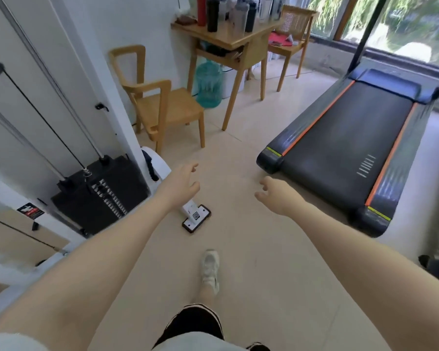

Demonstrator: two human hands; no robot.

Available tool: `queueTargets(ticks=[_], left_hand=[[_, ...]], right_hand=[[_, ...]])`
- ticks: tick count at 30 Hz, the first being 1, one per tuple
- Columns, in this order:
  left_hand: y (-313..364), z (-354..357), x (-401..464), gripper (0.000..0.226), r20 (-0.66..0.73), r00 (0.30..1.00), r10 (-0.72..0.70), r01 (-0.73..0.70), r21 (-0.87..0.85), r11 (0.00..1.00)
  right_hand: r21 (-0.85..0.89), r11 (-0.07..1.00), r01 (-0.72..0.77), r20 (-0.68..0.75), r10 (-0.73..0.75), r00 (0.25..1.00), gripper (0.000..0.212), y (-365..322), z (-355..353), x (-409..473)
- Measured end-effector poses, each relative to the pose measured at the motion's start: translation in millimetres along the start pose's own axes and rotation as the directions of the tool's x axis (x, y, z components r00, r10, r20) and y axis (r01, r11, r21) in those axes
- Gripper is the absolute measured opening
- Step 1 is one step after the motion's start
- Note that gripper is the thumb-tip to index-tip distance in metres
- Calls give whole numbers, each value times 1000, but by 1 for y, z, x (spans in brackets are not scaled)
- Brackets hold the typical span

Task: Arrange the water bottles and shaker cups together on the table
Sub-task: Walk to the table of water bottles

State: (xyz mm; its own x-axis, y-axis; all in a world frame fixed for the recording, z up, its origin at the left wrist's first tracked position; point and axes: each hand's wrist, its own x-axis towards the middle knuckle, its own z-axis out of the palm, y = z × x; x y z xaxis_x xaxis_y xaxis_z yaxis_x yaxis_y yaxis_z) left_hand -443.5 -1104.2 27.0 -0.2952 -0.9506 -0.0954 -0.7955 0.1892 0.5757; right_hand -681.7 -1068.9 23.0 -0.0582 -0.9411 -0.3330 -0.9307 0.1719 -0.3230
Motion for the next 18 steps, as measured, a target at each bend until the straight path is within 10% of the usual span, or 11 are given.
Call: queueTargets(ticks=[18], left_hand=[[15, -74, 564, 52, 41, 996, 82, -85, 81, 993]], right_hand=[[108, 984, -143, 59, 137, 989, 53, 36, -192, 503]])
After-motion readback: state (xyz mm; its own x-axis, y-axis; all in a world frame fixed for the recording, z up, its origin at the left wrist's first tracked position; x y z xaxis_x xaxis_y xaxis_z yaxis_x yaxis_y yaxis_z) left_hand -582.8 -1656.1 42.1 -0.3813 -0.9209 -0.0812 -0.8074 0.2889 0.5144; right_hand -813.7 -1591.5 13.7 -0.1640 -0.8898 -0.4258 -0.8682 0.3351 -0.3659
